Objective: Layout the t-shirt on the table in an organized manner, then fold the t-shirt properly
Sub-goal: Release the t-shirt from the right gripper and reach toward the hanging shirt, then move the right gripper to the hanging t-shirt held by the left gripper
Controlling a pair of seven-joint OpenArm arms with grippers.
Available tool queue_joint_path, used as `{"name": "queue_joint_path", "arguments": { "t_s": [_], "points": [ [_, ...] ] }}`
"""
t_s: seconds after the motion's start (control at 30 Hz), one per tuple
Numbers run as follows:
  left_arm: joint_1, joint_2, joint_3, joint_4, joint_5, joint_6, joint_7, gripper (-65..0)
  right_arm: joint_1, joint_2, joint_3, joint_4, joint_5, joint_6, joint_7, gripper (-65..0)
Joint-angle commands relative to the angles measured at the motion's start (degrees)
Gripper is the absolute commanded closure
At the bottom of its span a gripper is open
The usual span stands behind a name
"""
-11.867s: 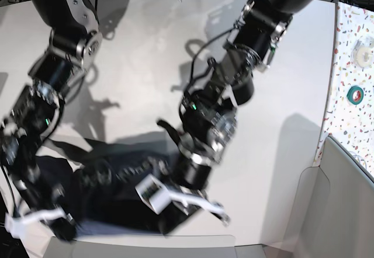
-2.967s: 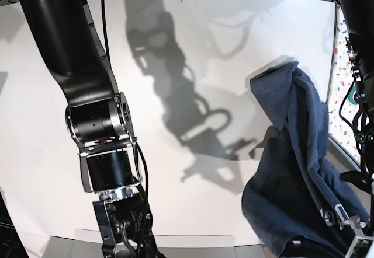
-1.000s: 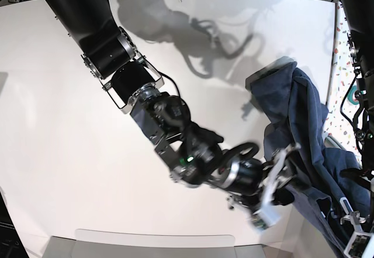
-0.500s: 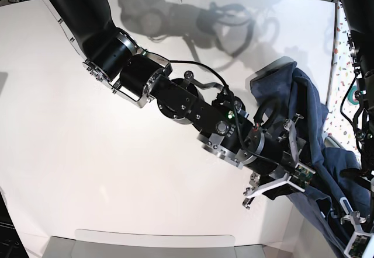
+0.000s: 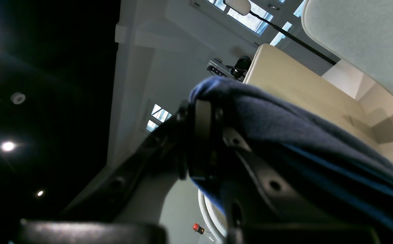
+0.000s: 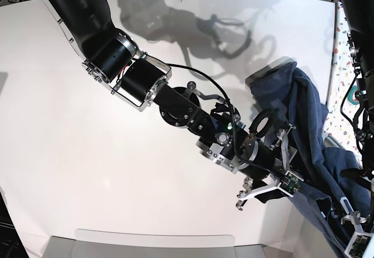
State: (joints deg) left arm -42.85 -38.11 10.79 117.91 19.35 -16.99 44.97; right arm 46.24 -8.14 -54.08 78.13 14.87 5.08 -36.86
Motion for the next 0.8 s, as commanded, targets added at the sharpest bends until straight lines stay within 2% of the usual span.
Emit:
{"name": "queue_joint_path", "arguments": {
  "t_s": [0.0,0.07,0.17,0.23,0.33,0.43,0.53,0.77],
  "points": [
    [-1.59,-0.71,-0.28,0.47,1.0,1.04,-0.79,0.0,2.33,-0.86,0.68,1.3,-0.15,-0.2,2.0,-26.6],
    [-1.59,-0.71,-0.28,0.47,1.0,1.04,-0.79,0.0,2.07,-0.86,1.29,2.62,0.99,-0.38,2.0,-26.5],
    [-1.59,-0.71,-0.28,0.47,1.0,1.04,-0.79,0.0,-1.54,-0.86,8.15,6.84,9.52,-0.38,2.0,-26.5],
    [-1.59,-0.71,-0.28,0.38,1.0,1.04,-0.79,0.0,-4.44,-0.86,15.1,9.65,19.46,-0.64,2.0,-26.5],
    [-1.59,-0.71,-0.28,0.11,1.0,1.04,-0.88,0.0,-8.74,-0.86,24.24,9.04,36.34,-3.46,3.67,-26.5],
    [-1.59,-0.71,-0.28,0.11,1.0,1.04,-0.88,0.0,-13.14,-0.86,27.32,4.11,52.77,-4.07,13.35,-26.5],
    [-1.59,-0.71,-0.28,0.11,1.0,1.04,-0.88,0.0,-14.37,-0.86,26.79,-1.95,69.65,-3.98,21.96,-26.5],
    [-1.59,-0.53,0.51,0.11,1.0,1.04,-0.79,0.0,-14.19,-0.86,20.72,-6.61,70.13,-3.81,29.7,-26.5]
  ]
}}
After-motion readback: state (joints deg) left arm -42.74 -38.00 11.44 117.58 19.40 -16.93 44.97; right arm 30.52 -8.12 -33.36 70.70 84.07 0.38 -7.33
